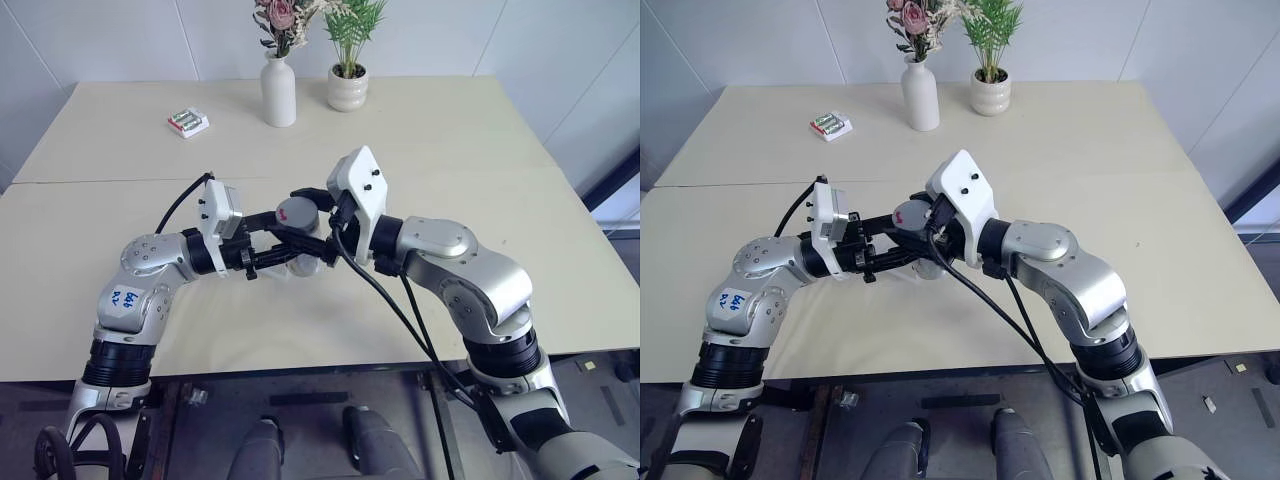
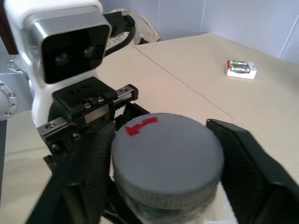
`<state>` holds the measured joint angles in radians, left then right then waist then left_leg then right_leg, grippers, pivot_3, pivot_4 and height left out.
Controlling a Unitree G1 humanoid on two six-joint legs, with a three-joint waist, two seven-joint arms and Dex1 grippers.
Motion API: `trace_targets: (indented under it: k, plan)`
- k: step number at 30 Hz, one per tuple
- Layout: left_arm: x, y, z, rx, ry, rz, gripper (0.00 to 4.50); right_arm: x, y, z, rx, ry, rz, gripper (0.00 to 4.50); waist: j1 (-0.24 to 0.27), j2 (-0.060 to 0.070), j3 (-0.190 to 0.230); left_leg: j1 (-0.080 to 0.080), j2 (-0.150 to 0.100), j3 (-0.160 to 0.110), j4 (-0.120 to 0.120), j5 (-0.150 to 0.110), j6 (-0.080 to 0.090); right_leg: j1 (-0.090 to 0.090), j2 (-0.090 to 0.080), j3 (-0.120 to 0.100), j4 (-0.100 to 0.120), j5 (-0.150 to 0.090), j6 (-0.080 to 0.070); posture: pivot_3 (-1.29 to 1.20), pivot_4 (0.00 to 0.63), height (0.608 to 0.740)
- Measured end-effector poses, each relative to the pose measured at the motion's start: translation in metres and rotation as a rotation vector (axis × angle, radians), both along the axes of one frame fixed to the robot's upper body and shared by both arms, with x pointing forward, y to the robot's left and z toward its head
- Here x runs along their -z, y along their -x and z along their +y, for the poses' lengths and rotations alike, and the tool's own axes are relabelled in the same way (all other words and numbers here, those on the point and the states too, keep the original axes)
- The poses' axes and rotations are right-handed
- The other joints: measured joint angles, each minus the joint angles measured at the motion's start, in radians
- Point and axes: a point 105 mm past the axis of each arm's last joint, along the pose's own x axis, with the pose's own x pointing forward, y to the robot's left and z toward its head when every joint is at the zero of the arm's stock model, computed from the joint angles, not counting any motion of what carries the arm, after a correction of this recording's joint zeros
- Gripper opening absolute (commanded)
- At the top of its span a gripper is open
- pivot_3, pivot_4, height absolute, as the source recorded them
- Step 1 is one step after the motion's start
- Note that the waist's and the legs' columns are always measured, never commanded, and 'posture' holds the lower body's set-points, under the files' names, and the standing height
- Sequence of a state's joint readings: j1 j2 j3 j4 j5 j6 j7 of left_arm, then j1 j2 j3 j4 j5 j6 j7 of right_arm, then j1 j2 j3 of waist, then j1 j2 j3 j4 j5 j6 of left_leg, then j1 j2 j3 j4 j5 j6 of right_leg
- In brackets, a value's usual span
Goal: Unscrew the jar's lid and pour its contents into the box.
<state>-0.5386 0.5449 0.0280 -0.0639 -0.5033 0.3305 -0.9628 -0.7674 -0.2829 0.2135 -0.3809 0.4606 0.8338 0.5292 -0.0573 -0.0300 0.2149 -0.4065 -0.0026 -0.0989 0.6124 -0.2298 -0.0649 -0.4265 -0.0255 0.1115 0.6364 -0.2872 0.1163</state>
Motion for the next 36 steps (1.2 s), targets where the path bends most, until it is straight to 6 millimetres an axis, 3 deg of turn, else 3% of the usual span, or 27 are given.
trace_targets:
  k: [12, 20, 31, 36]
  plan:
    - [-0.001, 0.002, 0.000, 0.015, 0.000, -0.008, 2.22, -0.002, 0.001, -0.003, -0.064, -0.046, 0.052, 2.59, 0.001, 0.000, 0.000, 0.000, 0.000, 0.000, 0.000, 0.000, 0.000, 0.000, 0.000, 0.000, 0.000, 0.000, 0.000, 0.00, 0.150, 0.740]
    - [-0.002, 0.016, -0.017, 0.187, 0.007, -0.018, 2.22, -0.007, 0.016, -0.024, -0.347, 0.034, 0.049, 2.59, -0.002, 0.000, 0.000, 0.000, 0.000, 0.000, 0.001, 0.001, 0.001, 0.000, 0.001, 0.000, 0.001, 0.000, 0.000, 0.00, 0.150, 0.740]
    - [-0.007, 0.020, -0.031, 0.314, 0.028, -0.026, 2.22, -0.020, 0.017, -0.024, -0.592, 0.103, 0.023, 2.59, 0.000, 0.000, 0.000, 0.001, -0.001, 0.000, 0.001, 0.001, 0.001, 0.000, 0.000, 0.000, 0.003, 0.000, 0.000, 0.00, 0.150, 0.740]
    - [-0.003, 0.020, -0.035, 0.328, 0.023, -0.013, 2.22, -0.017, 0.017, -0.025, -0.638, 0.124, 0.021, 2.59, 0.000, 0.000, 0.000, 0.001, -0.001, 0.000, 0.001, 0.001, 0.001, 0.000, 0.000, 0.000, 0.003, 0.000, 0.000, 0.00, 0.150, 0.740]
